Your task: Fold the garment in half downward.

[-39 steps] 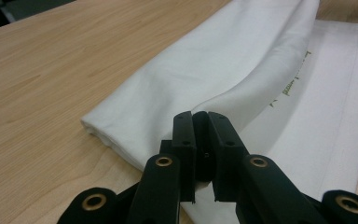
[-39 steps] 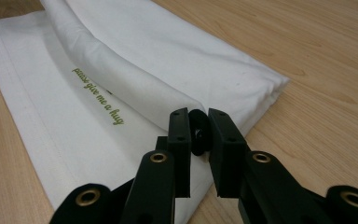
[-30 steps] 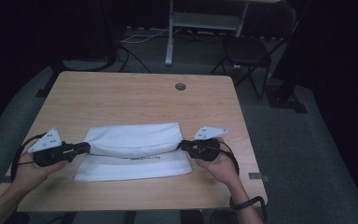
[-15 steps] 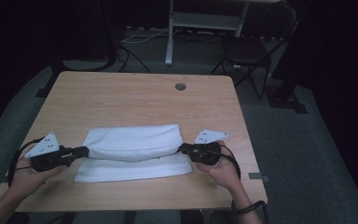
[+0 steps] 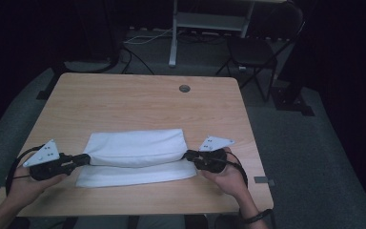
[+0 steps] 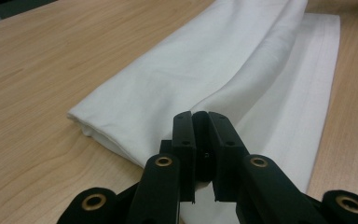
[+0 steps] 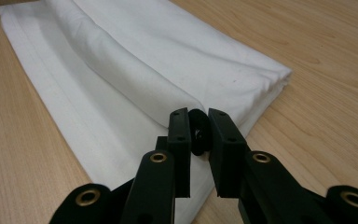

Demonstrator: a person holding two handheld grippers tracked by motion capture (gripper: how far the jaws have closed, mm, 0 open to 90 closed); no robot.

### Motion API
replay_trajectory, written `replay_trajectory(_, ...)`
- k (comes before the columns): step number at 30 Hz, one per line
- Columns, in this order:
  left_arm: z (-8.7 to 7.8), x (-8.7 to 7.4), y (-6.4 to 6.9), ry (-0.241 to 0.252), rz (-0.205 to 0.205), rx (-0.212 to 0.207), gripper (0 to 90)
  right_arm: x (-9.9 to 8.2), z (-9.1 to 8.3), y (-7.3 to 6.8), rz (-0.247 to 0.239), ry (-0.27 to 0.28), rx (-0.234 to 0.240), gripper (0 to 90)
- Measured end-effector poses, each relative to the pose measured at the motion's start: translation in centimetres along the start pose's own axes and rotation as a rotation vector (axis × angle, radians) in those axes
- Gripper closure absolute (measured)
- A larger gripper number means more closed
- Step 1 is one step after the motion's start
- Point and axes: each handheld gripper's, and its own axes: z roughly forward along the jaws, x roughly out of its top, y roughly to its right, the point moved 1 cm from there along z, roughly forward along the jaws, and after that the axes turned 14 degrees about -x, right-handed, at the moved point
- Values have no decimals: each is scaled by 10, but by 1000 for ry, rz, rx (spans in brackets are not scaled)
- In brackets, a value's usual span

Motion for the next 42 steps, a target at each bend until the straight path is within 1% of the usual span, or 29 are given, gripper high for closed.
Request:
replay_trajectory(4, 0, -4, 1, -3, -4, -2, 819, -2, -1, -1, -2, -4, 3, 796)
replay_trajectory(5, 0, -4, 2, -4, -7, -4, 818, -3, -1, -2, 4, -8, 4, 797)
replay_trajectory(7, 0, -5, 3, -2, -8, -5, 819, -4, -1, -2, -1, -9, 4, 796)
replay_trajectory(11, 0, -5, 5, -3, -1, -7, 818, -5, -2, -3, -3, -8, 2, 796)
replay_trajectory(20, -3, -6, 8, 4, -3, -5, 818, -6, -5, -4, -3, -4, 2, 797)
replay_trajectory(22, -4, -6, 8, -1, 1, -8, 818, -5, -5, -4, -4, 1, 2, 797)
replay_trajectory(25, -4, -7, 9, -5, 2, -9, 817, -6, -6, -5, -3, -7, 4, 797)
replay_trajectory(29, -6, -7, 10, 6, -1, -7, 818, -6, -8, -5, -8, 4, 3, 797)
replay_trajectory(32, -6, -7, 11, 7, -2, -9, 818, -5, -10, -5, -1, 6, 2, 797)
replay_trajectory(33, -6, -7, 11, 4, 1, -9, 817, -6, -10, -5, -9, 7, 2, 797)
replay_trajectory(37, -6, -9, 11, -2, -1, -12, 816, -9, -9, -7, -7, -7, 10, 797)
replay_trajectory(42, -5, -11, 13, -6, -6, -20, 815, -11, -9, -8, -8, -10, 12, 797)
